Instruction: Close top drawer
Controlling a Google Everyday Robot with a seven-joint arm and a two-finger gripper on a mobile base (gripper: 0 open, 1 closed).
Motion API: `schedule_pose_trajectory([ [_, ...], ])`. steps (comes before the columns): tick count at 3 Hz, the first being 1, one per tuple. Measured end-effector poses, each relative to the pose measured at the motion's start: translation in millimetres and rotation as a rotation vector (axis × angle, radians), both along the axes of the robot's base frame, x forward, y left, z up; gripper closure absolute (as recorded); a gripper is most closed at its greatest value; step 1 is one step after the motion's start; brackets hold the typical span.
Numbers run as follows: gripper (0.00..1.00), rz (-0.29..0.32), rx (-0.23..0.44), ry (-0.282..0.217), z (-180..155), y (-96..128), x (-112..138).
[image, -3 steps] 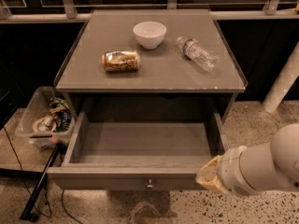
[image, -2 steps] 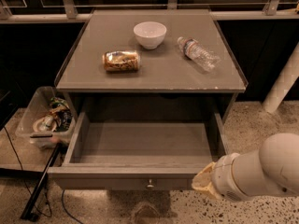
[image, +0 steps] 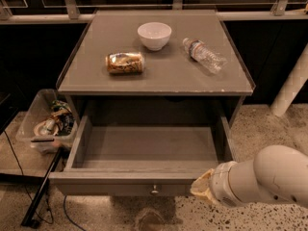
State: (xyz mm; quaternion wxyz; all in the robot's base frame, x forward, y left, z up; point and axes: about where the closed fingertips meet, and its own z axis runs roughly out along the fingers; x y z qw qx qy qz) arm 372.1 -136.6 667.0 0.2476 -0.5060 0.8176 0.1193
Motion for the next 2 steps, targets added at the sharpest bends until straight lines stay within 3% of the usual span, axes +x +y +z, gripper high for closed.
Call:
schedule_pose_trajectory([
  [2,1.0,-0.021,-0.008,0.005,-34,2,-4],
])
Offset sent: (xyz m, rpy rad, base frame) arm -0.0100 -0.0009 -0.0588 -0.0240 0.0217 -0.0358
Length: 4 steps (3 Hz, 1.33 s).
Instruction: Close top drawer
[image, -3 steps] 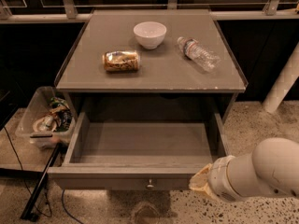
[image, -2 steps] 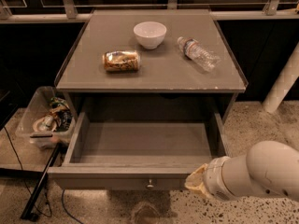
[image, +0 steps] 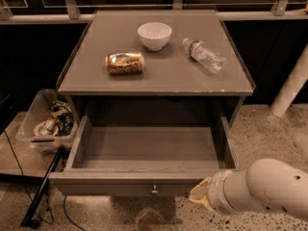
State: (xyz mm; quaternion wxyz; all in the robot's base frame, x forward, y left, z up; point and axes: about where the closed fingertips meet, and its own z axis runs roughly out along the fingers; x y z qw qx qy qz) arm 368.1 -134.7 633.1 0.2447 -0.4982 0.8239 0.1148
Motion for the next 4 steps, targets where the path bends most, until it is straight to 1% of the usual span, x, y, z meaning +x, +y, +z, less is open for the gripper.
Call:
schedule_pose_trajectory([
  [1,0.81,-0.001,-0.001,-0.001,-0.2,-0.2,-0.1],
  [3,0.35,-0.001,-0.001,-0.001,-0.2,-0.2,0.0],
  [4,0.12,0.011,-0.002,-0.037,5.7,4.7,9.8],
])
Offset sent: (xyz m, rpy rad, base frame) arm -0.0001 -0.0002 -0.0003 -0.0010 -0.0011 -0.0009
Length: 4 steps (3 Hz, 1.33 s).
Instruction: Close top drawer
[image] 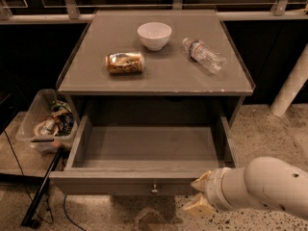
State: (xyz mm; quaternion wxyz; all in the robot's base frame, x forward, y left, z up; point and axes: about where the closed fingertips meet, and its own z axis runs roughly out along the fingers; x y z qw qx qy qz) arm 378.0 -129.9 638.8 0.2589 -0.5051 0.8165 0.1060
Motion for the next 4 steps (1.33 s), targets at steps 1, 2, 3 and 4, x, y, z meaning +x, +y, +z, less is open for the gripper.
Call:
schedule_pose_trajectory([
  [1,0.0,0.016,0.009,-0.022,3,9,7],
  [2,0.19,0.066,0.039,-0.084,8,35,47],
  [3,0.42,0.09,0.066,-0.121,9,49,82],
  [4,0.65,0.08,0.061,-0.155,6,47,115],
])
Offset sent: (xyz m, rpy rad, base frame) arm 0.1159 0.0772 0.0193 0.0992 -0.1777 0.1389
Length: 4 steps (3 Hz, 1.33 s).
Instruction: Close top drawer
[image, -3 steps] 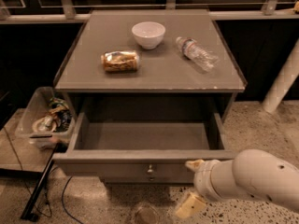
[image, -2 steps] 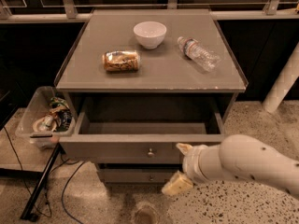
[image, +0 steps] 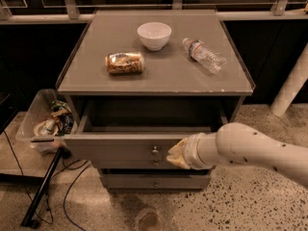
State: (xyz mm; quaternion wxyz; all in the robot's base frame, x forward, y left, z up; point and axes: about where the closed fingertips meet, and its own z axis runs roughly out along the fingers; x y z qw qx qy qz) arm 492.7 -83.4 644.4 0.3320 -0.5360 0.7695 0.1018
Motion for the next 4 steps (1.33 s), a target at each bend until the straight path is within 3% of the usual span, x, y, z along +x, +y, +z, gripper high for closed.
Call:
schedule_pose_trajectory([
  [1,0.88,-0.067,-0.024,-0.042,-4.4,-32.2,49.1],
  [2,1.0,-0.07,-0.025,-0.044,-4.8,-34.3,49.9],
  [3,0.82,-0.07,-0.025,-0.044,-4.8,-34.3,49.9],
  [4,0.58,-0.07,-0.025,-0.044,-4.8,-34.2,49.9],
])
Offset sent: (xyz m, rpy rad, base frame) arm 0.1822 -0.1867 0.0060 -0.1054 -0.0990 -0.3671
